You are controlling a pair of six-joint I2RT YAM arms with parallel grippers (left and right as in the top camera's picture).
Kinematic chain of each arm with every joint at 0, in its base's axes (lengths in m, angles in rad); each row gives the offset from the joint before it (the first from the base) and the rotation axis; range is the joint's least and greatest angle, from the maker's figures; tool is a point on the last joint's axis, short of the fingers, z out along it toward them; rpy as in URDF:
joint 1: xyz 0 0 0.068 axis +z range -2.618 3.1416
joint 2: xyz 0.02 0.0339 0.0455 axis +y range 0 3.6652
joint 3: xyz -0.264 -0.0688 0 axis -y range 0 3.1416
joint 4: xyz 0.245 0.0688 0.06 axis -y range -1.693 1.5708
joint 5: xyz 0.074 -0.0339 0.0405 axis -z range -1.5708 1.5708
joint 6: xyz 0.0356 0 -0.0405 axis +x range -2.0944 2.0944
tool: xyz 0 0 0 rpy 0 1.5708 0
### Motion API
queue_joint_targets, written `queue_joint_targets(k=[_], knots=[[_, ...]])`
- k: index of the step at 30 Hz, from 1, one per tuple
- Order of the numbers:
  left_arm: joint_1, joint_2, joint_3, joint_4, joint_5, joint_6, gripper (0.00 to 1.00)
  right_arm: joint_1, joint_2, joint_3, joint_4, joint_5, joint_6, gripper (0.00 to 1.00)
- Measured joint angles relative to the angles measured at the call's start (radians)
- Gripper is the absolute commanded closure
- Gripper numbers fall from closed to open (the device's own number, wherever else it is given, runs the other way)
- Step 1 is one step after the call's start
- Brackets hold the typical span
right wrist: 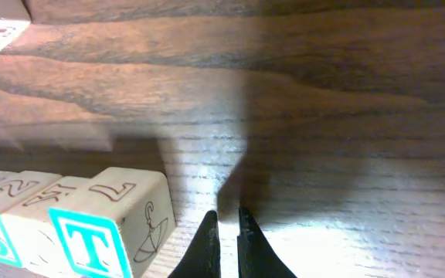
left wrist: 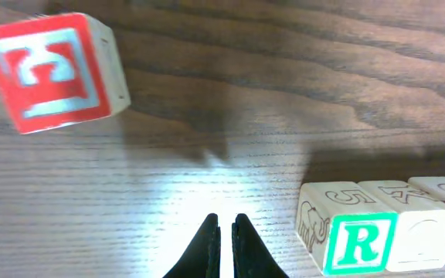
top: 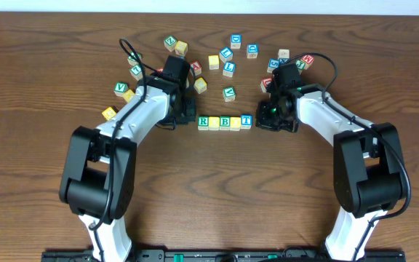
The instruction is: Spell out ROBOT
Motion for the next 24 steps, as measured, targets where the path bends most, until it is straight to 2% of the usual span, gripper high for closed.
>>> queue_joint_targets(k=[6,10,17,24], knots=[[0.025,-0.043,0.0,-0.045,-0.059,0.006,0.92,0.0,0.001,0.086,-0.034,0.021,-0.035,0.96],[0.072,-0.133,0.002,-0.049,-0.079,0.007,0.92,0.002,0.001,0.139,0.013,0.024,-0.057,0.96],[0.126,-0.267,0.02,-0.055,-0.096,0.022,0.92,0.042,0.001,0.143,0.078,0.042,-0.064,0.98],[0.149,-0.277,0.02,-0.091,-0.122,0.055,0.92,0.113,0.019,0.143,0.099,0.126,-0.053,0.99]])
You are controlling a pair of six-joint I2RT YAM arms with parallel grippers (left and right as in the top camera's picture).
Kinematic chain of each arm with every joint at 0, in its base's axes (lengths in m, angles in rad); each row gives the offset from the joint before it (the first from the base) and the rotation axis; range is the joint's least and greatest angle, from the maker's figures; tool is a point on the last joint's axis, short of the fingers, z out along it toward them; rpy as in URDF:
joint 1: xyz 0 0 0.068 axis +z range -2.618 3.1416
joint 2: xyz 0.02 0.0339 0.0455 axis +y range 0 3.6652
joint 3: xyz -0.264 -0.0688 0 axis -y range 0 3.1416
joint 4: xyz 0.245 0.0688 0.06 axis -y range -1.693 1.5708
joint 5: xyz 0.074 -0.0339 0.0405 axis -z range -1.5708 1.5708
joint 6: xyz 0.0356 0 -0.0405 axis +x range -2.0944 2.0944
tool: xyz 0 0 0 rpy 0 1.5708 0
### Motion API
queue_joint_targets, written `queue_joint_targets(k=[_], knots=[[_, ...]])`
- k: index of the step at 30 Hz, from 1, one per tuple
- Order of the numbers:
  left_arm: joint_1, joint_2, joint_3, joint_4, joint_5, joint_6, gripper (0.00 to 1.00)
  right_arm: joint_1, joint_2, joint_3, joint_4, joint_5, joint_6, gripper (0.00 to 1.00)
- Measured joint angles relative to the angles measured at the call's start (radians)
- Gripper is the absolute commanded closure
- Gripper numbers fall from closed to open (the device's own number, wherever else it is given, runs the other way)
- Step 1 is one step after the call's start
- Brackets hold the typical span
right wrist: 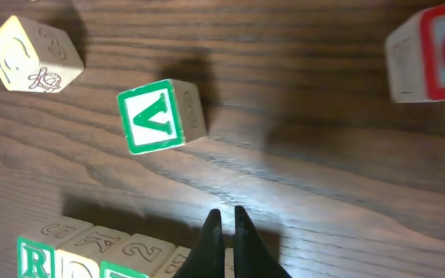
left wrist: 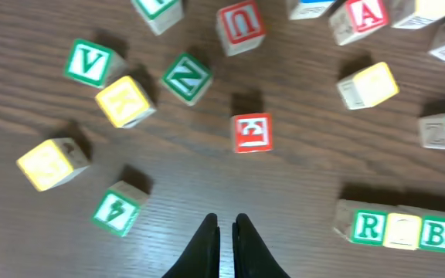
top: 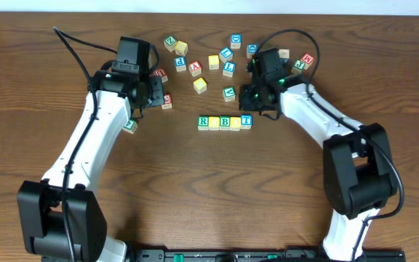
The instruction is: Spell out ROBOT
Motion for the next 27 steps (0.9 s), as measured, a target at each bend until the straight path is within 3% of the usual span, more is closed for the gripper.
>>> queue_joint_targets(k=[27], knots=[[0.026,0.0,0.0,-0.02,-0.027,0.003,0.92,0.049,0.055,0.0,-0.024,0.05,0.008,0.99]])
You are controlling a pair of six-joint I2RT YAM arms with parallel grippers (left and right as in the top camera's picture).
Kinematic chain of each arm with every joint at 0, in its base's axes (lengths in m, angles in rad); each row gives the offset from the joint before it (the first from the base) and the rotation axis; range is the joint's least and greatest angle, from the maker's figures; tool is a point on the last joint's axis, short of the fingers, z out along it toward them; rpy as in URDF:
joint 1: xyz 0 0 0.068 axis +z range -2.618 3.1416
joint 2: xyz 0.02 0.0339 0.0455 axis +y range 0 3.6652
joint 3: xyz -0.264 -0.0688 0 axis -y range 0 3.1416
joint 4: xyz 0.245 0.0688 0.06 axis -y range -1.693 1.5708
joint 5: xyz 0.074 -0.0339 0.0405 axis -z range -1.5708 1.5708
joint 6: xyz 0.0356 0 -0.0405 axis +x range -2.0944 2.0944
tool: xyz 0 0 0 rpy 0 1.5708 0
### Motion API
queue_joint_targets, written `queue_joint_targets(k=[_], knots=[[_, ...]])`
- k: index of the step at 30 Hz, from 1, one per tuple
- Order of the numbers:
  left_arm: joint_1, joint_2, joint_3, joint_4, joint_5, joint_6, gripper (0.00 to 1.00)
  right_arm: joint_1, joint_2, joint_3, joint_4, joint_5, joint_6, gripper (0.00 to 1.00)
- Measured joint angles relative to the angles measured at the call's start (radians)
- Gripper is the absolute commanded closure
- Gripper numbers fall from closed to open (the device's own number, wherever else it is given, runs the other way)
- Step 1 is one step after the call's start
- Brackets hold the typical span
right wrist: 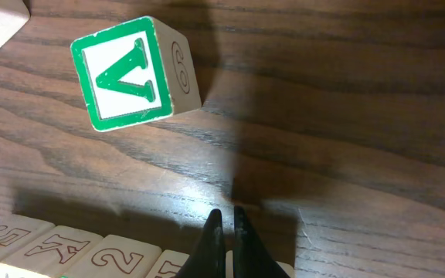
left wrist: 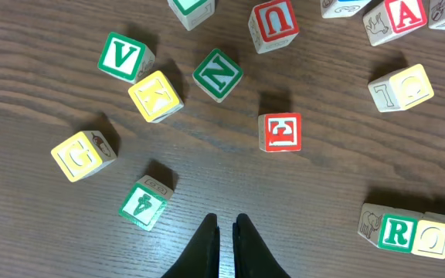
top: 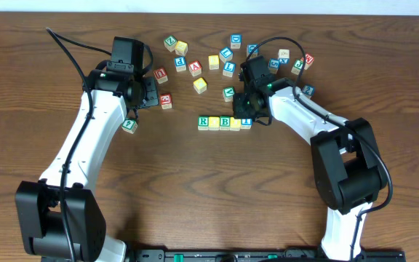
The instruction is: Spell out ROBOT
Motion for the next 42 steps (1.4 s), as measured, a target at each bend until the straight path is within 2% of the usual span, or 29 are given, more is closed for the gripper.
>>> queue_joint_targets(k=[32,42], knots=[[0.0,0.0,0.0,0.001,0.0,0.0,0.92,-0.03,-0.002,0.0,0.015,0.0,0.049,0.98],[0.0,0.0,0.0,0.001,0.0,0.0,0.92,-0.081,-0.018,0.0,-0.148,0.021,0.08,0.98]])
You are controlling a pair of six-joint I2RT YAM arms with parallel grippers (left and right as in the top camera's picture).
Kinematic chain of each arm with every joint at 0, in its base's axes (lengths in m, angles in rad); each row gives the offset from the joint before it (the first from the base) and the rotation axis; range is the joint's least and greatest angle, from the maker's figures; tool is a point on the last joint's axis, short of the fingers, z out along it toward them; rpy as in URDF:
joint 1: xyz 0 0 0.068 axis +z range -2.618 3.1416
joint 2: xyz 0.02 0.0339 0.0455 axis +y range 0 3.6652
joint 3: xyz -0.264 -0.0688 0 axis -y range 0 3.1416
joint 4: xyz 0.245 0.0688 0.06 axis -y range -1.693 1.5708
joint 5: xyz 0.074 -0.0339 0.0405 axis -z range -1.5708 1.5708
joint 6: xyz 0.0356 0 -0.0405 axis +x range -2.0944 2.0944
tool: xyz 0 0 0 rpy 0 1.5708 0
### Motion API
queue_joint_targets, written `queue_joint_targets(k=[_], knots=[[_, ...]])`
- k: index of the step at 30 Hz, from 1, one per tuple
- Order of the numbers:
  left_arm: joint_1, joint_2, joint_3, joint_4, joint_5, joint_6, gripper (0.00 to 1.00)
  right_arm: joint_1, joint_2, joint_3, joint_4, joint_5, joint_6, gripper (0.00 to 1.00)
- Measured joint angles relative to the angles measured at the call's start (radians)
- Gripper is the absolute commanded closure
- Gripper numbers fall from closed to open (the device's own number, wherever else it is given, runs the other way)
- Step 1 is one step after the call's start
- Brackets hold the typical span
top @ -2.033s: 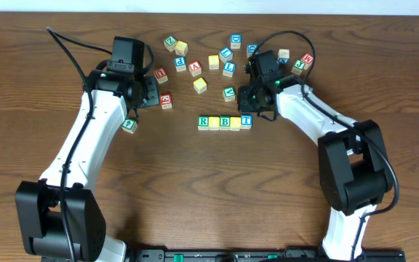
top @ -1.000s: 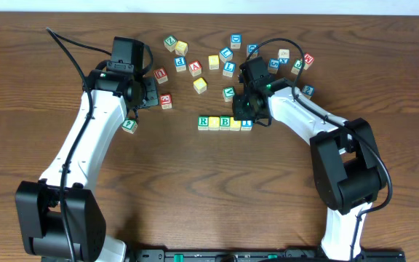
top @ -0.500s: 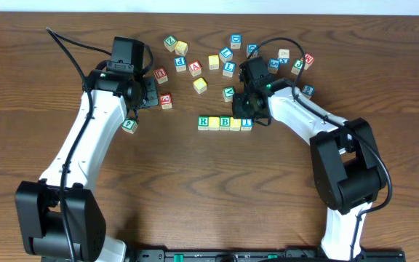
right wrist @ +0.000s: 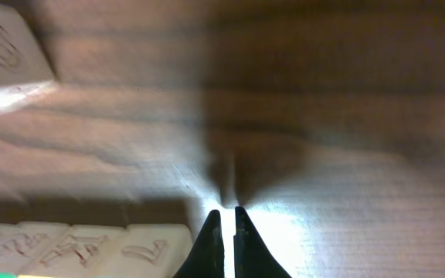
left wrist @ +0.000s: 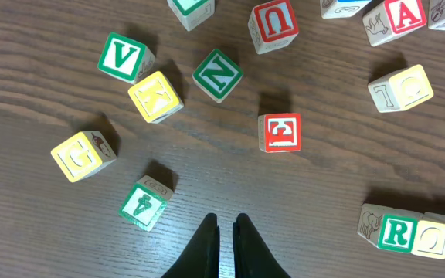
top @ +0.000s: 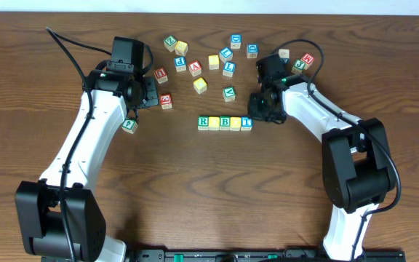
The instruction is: Spell out ROBOT
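A row of letter blocks (top: pixel 225 122) lies mid-table: green R (top: pixel 204 122), a yellow block, B, another yellow block, then T (top: pixel 246 122). My right gripper (top: pixel 259 110) is shut and empty, low over the wood just off the T end; in the right wrist view its tips (right wrist: pixel 224 210) stand right beside the row's last block (right wrist: pixel 153 247). My left gripper (left wrist: pixel 226 220) is shut and empty, raised over the loose blocks to the left, with the R block (left wrist: pixel 396 232) at the lower right.
Loose blocks lie scattered behind the row: a red E (left wrist: pixel 282 133), green N (left wrist: pixel 218 74), green V (left wrist: pixel 124 55), yellow K (left wrist: pixel 154 96), red U (left wrist: pixel 273 22) and a green V block (top: pixel 229 93). Several more lie along the back (top: pixel 231 44).
My right gripper has moved from behind the row, near the green V block, to the row's right end beside the T block. The left arm and the blocks have not moved.
Both grippers were shut and low at the two ends of the row. Then the left one stood raised over the loose blocks at the left, and the right one was behind the row by the green V. Now the right is back at the T end.
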Motion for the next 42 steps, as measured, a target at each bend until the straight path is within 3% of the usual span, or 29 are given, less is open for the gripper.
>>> queue_joint_targets(k=[42], knots=[[0.0,0.0,0.0,0.0,0.0,0.0,0.91,0.051,-0.001,0.0,-0.034,0.003,0.001,0.98]])
